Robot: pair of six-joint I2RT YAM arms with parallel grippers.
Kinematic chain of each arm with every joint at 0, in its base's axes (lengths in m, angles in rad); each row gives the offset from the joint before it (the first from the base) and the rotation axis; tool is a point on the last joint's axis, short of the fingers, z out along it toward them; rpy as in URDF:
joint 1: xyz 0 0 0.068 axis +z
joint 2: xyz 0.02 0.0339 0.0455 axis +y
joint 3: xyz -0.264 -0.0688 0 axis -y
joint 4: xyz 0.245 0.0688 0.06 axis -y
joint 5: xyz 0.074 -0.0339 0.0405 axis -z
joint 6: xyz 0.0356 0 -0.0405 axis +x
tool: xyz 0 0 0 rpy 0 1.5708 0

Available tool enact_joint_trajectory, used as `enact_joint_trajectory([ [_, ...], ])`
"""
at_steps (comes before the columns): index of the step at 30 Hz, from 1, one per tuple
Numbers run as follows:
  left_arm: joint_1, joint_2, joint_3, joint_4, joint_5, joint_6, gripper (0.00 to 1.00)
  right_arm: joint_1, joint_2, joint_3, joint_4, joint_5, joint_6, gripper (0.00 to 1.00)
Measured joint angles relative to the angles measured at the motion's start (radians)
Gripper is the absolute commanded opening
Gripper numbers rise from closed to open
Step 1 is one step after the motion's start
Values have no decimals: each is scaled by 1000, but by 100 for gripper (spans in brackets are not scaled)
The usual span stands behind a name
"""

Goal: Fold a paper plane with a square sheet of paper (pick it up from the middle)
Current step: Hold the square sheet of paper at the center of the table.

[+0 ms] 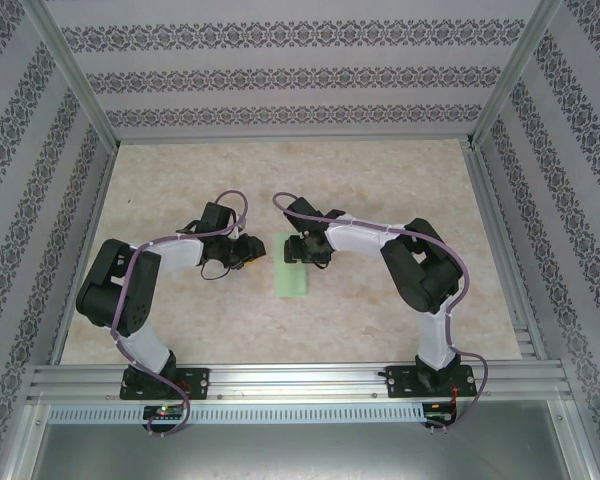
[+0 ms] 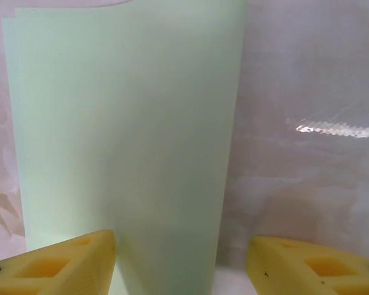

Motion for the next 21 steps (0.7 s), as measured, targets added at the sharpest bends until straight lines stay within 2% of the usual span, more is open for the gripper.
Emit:
enact_joint_trajectory([
  [21,-1,20,17,0,15,4,31,5,13,19,-22,2,-30,64],
])
